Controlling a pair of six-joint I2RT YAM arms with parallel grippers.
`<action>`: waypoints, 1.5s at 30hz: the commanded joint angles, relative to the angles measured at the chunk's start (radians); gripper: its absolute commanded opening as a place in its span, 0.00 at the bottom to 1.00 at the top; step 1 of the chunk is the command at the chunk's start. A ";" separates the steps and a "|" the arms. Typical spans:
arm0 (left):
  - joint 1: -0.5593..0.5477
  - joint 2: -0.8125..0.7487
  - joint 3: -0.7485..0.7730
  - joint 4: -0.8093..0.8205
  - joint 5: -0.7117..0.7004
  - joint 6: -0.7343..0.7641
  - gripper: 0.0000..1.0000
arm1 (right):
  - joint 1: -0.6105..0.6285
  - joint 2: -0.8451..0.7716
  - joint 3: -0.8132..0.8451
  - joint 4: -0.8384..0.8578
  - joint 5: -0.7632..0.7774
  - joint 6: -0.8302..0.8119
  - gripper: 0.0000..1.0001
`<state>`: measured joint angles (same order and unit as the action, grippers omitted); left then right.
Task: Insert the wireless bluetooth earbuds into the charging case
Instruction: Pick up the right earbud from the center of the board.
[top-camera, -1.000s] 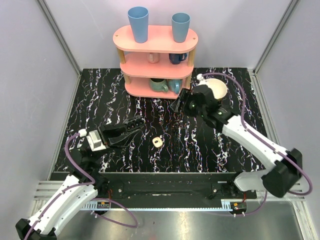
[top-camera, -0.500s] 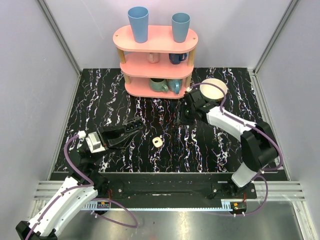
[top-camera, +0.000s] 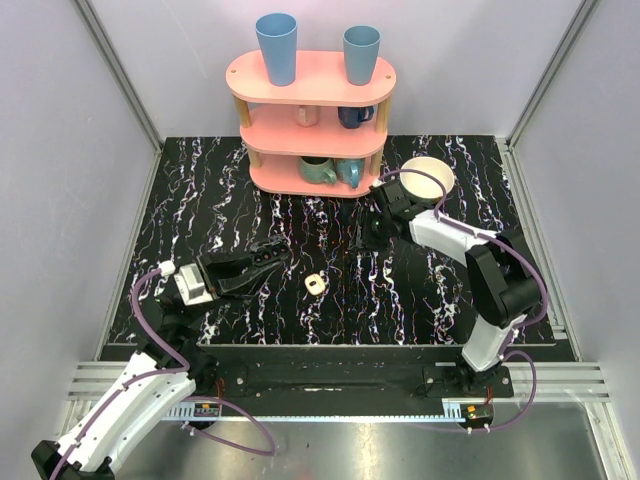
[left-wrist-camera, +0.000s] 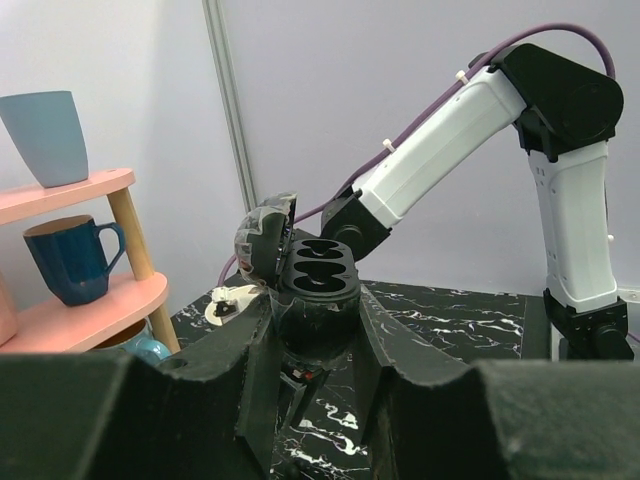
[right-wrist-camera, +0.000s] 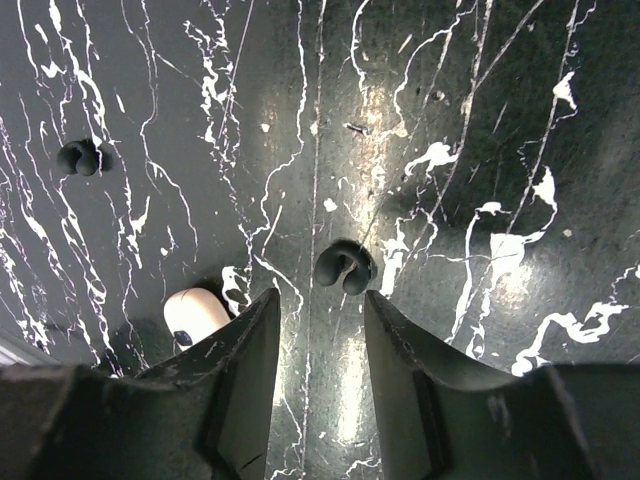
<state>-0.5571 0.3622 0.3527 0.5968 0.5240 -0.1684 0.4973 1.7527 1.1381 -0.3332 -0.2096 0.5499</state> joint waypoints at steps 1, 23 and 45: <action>-0.003 0.014 0.038 0.049 0.025 0.004 0.00 | -0.022 0.028 0.000 0.040 -0.045 -0.044 0.46; -0.003 0.047 0.035 0.061 0.030 0.003 0.00 | -0.026 0.140 -0.026 0.080 -0.109 -0.068 0.38; -0.003 0.058 0.031 0.064 0.033 -0.010 0.00 | -0.026 0.114 -0.058 0.118 -0.114 -0.085 0.28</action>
<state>-0.5571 0.4171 0.3531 0.6041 0.5472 -0.1692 0.4747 1.8812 1.0927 -0.2054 -0.3592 0.4980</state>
